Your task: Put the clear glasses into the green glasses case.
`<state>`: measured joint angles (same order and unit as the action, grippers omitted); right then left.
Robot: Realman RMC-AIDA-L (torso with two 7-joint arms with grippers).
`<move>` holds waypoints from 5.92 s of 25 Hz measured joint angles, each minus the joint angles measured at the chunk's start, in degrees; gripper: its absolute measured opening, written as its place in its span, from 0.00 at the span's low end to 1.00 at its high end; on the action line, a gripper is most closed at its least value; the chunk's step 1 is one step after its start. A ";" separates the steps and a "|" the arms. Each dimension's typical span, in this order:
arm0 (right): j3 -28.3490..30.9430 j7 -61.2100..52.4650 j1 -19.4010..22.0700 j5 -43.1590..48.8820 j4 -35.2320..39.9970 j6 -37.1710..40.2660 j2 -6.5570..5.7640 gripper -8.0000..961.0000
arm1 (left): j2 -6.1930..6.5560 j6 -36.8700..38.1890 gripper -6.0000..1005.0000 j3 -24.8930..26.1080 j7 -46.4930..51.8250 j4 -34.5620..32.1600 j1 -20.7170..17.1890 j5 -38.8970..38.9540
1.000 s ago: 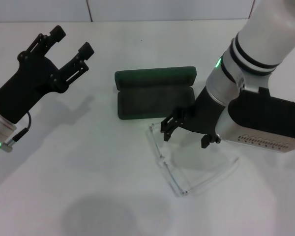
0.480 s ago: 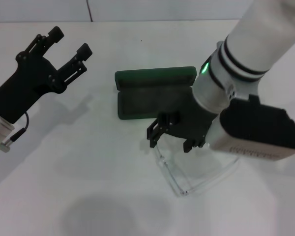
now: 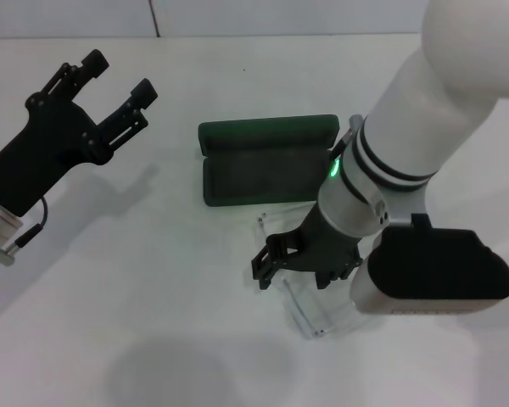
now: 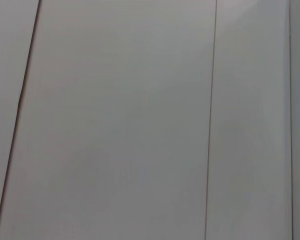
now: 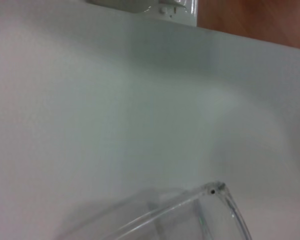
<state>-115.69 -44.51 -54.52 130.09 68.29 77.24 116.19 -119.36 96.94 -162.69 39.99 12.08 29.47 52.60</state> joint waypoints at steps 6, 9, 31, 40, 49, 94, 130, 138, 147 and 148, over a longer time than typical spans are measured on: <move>-2.55 -0.21 -0.05 -0.13 -0.11 -3.12 0.00 0.78 | 0.00 0.00 0.82 0.00 0.00 0.05 -0.13 -0.03; -2.83 -0.32 -0.12 -0.34 -0.34 -3.64 0.00 0.77 | -0.03 0.00 0.82 0.00 0.00 0.05 -0.22 -0.07; -0.47 -6.32 0.62 -0.16 0.81 -2.75 -0.01 0.27 | -0.18 0.12 0.82 0.00 0.00 -0.39 -0.79 -0.03; 16.27 -10.67 7.04 -1.56 4.95 -0.01 0.00 0.14 | -0.32 0.73 0.82 0.28 0.67 -0.64 -0.93 0.20; 35.15 -9.47 20.50 -17.29 9.05 -0.14 0.00 0.13 | -0.17 0.76 0.82 0.01 0.71 -2.05 -0.12 0.19; 59.13 -57.57 7.26 -27.65 -44.67 19.19 -10.88 0.13 | -0.47 -2.90 0.81 -0.18 -5.29 -8.86 20.27 -19.40; 77.68 -58.67 13.11 -37.24 -34.80 16.40 -8.50 0.13 | -0.06 0.89 0.81 -0.13 -7.53 0.13 14.79 -23.18; 74.34 -57.53 9.69 -39.68 -34.86 12.55 -4.65 0.13 | -0.38 -1.68 0.81 -0.18 -8.05 -3.55 19.86 -32.06; 59.08 -56.33 8.79 -39.29 -35.21 6.00 -1.76 0.13 | -0.33 -1.62 0.81 -0.17 -9.13 -5.13 21.05 -32.15; 58.07 -56.14 8.90 -38.79 -35.04 5.47 -1.74 0.13 | -0.28 -1.57 0.81 -0.16 -9.13 -5.12 21.00 -32.12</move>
<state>-57.62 -100.65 -45.62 91.30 33.25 82.71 114.45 -119.64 95.37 -162.85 30.86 6.95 50.47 20.48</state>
